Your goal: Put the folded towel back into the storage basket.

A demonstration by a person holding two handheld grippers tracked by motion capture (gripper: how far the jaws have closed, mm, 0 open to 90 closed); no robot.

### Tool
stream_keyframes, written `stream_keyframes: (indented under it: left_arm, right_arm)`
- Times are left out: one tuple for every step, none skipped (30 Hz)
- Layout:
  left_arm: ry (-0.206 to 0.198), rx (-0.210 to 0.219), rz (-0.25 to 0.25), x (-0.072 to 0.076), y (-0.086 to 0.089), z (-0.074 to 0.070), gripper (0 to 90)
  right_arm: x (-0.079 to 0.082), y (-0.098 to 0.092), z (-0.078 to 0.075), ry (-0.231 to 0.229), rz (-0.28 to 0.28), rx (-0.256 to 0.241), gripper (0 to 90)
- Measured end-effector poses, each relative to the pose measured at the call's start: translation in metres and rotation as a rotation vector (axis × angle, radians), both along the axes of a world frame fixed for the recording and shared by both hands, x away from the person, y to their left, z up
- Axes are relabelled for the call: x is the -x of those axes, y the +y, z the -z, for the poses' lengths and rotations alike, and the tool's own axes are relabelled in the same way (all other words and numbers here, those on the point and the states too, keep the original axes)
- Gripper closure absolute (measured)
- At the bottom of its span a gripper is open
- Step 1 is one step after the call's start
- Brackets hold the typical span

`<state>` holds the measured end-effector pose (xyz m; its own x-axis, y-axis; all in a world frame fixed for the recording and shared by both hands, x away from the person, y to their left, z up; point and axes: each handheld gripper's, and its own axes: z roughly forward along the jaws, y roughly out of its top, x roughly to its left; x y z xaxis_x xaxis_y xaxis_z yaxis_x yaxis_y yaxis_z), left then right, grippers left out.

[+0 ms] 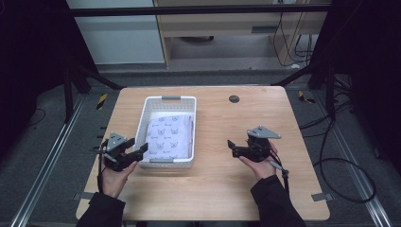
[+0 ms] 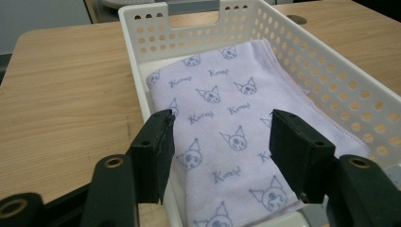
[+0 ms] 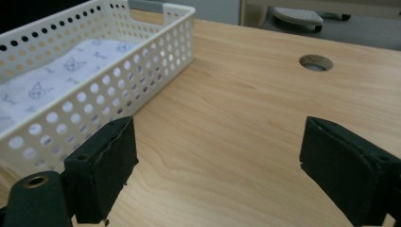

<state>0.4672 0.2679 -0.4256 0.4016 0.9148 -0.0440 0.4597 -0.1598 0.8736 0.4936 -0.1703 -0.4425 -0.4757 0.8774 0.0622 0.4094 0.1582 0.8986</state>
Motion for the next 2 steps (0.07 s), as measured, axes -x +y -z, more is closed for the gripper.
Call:
stream_keyframes:
  left_arm:
    - [0.003, 0.006, 0.004, 0.0011, 0.0009, 0.0003, 38.9]
    - [-0.001, 0.006, 0.002, 0.0027, 0.0023, 0.0005, 38.5]
  right_arm:
    - [0.0, 0.0, 0.0, 0.0, 0.0, 0.0, 12.3]
    - [0.003, -0.0048, 0.0011, 0.002, 0.003, -0.003, 12.3]
